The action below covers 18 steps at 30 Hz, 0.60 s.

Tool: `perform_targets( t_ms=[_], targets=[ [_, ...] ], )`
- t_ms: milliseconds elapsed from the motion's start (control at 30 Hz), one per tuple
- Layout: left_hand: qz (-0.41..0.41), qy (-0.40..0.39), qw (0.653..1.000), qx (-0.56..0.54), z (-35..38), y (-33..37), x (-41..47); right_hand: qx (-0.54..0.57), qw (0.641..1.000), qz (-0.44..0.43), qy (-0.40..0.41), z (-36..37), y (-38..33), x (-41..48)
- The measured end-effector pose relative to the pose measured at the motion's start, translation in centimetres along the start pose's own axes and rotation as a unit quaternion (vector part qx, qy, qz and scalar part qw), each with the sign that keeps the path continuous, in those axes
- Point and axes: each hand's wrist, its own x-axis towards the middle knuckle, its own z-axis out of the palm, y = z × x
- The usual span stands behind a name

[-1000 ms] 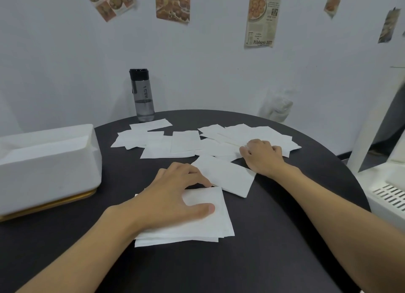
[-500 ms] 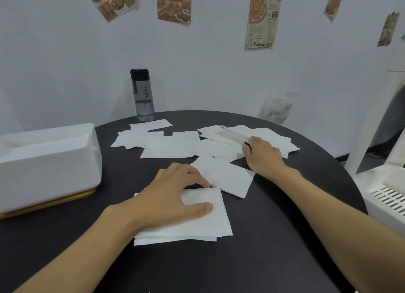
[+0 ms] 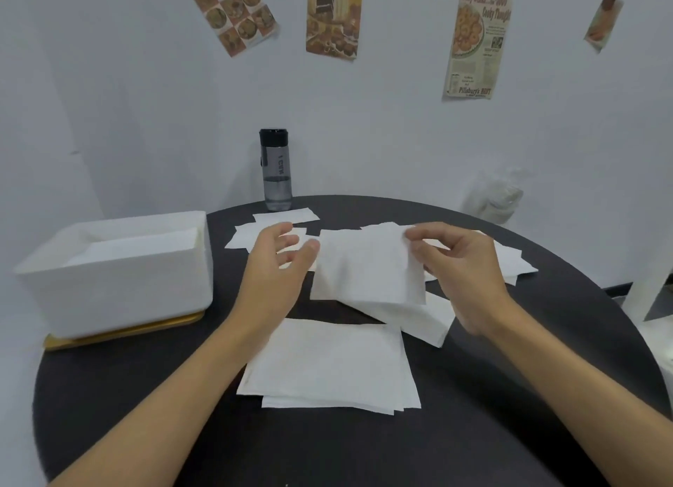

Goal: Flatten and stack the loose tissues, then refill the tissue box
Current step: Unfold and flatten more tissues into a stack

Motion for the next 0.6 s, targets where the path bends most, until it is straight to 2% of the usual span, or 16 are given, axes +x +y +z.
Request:
perform_targets(
  t_ms=[67,133,300,433,600],
  targets=[
    [-0.073,-0.013,0.997,-0.034,-0.3,0.0,0.3,0.007,1.000,0.023,-0.017,0.2,0.1,-0.3],
    [-0.104,-0.034,0.992,-0.061,-0.5,-0.5,0.6,0.014,0.999,0.038,-0.021,0.2,0.1,-0.4],
    [-0.051,-0.084,0.992,-0.074,-0.8,-1.0,0.5,0.041,0.997,0.054,-0.038,0.3,0.0,-0.5],
    [-0.028,-0.089,0.994,-0.059,-1.4,-0.3,0.2,0.047,0.994,0.057,-0.076,0.2,-0.2,-0.7],
    [-0.032,-0.170,0.985,0.003,-2.7,-0.3,0.0,-0.060,0.982,0.046,-0.171,0.2,0.1,-1.1]
  ],
)
